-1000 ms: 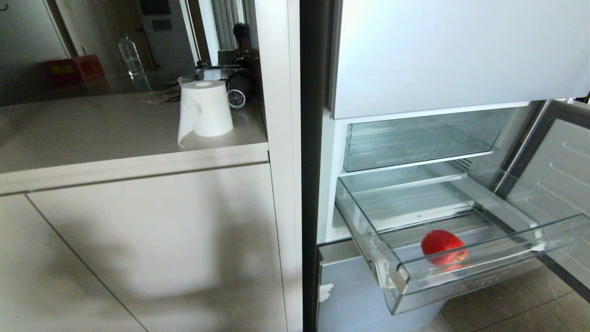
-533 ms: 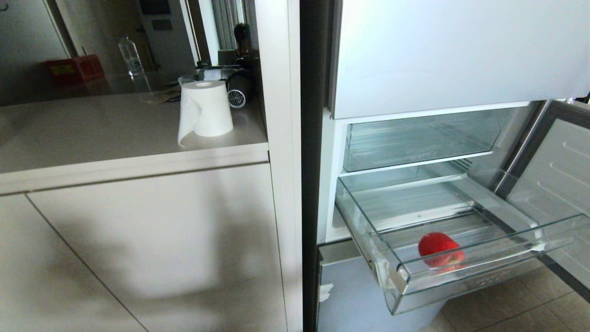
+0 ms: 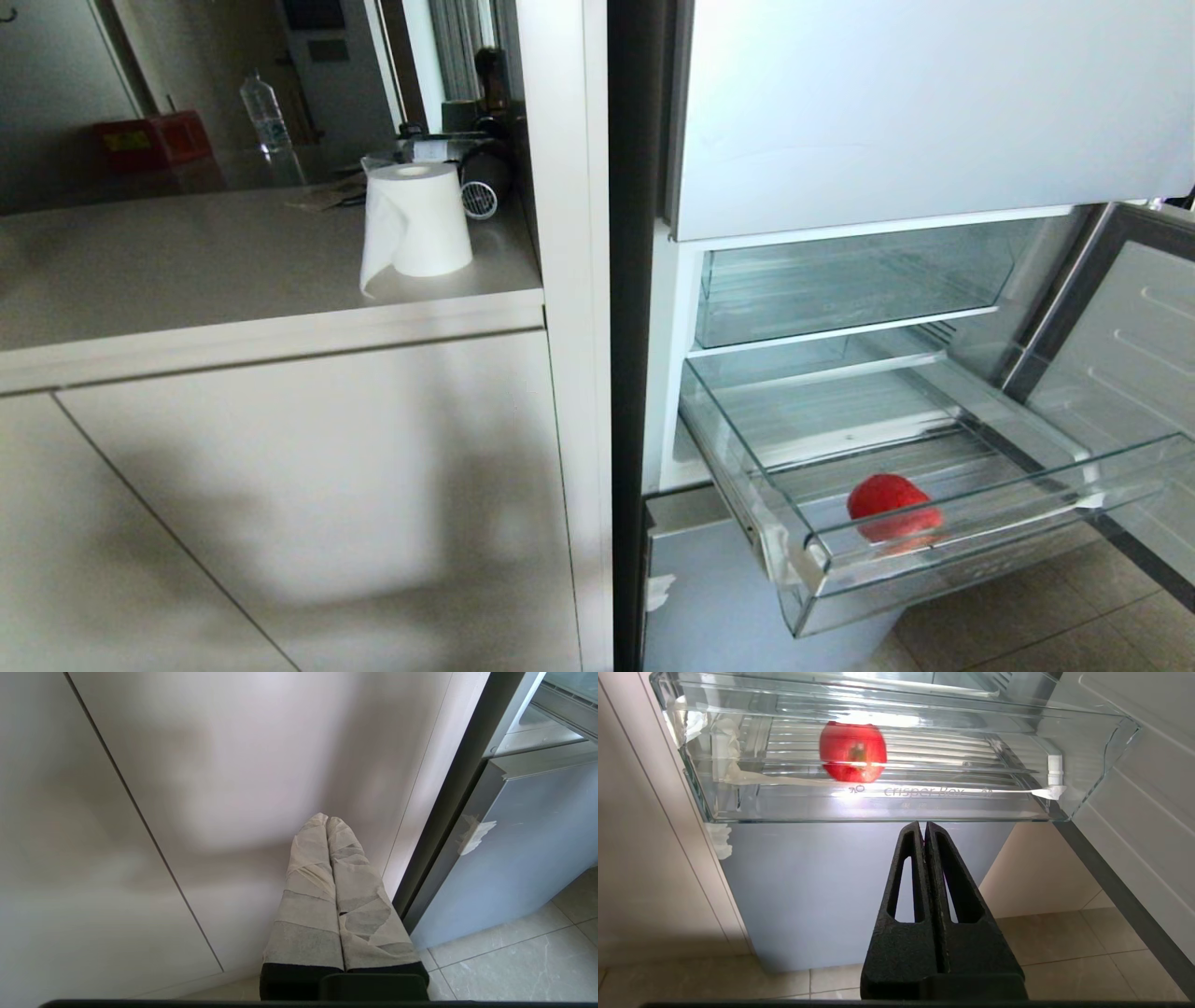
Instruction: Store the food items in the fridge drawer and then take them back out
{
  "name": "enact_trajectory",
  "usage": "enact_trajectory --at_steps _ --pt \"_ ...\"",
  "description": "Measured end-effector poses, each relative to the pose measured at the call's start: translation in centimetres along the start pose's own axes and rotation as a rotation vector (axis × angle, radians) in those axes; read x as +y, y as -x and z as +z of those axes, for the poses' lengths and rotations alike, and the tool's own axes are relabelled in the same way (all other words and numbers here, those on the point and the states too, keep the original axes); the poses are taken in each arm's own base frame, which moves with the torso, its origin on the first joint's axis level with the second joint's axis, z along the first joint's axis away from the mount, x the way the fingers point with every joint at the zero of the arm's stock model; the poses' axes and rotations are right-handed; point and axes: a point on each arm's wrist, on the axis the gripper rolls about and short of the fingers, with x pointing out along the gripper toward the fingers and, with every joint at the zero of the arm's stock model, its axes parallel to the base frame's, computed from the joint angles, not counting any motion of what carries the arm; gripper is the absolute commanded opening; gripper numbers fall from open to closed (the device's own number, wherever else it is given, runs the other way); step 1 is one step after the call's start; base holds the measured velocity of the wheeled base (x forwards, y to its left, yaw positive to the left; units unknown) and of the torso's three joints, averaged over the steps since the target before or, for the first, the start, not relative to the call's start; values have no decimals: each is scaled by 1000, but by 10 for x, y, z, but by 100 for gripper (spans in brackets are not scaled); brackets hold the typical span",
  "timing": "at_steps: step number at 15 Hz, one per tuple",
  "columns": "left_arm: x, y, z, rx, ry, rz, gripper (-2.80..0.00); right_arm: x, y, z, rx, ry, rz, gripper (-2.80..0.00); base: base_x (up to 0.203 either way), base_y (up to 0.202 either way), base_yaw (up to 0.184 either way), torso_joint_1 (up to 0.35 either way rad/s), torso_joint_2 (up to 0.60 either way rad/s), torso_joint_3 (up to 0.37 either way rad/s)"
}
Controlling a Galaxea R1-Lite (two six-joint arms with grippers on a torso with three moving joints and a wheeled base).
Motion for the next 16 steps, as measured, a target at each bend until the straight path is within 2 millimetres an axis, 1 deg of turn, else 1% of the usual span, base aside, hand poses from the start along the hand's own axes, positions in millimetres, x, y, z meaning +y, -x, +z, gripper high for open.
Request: enact_trajectory --at_steps 2,3,16 --pt "0 0 0 0 0 0 -280 0 0 0 1 -2 -1 -280 0 0 0 0 0 0" --pt "0 0 0 1 0 1 -280 0 0 0 2 -4 0 -280 4 -2 -113 7 7 -2" --pt "0 0 0 0 0 0 -280 0 0 0 1 -28 -5 -280 -1 6 -174 3 3 1"
